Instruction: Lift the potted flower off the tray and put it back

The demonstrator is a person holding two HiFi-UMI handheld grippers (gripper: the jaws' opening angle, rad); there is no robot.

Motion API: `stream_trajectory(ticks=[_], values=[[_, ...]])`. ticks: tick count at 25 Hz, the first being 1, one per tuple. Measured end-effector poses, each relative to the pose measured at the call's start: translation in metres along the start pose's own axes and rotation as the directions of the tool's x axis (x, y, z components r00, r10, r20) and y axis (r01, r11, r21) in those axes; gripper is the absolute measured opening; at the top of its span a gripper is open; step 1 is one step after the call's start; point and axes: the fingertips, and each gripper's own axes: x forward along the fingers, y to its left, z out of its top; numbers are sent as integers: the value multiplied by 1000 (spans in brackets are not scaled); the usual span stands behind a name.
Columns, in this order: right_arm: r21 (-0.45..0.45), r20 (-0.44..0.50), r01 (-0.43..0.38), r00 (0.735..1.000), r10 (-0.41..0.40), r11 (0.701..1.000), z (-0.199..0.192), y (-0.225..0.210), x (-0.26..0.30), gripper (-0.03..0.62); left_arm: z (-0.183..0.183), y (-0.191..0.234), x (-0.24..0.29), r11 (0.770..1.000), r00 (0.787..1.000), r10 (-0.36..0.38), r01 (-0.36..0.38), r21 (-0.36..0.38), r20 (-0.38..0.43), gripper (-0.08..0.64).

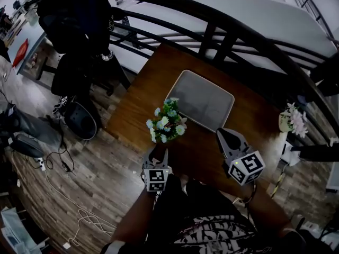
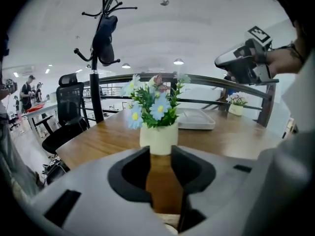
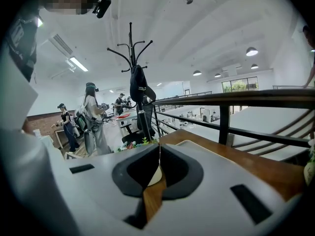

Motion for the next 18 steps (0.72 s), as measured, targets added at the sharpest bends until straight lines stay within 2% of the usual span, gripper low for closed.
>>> stream_trajectory(ticks=[1,4,9,18], values=[[1,0,-6,1000,6,1000,0,3,-1,-2,4,1,-4,1000,1000,6,-6,2,7,96],[4,-3,-19,1000,19,1000,-2,7,-4,-2,16,-1,-12,1000,1000,3,-3,-1,23,9],[1,-16,-35,999,35,999,1,15,-1,-2,36,1,-24,998,999,-39,40,-39,34,8],[-1,18,-55,998,55,998,13,22,2,-2,60,1,-36,996,996,-55,59,-62,65,8]])
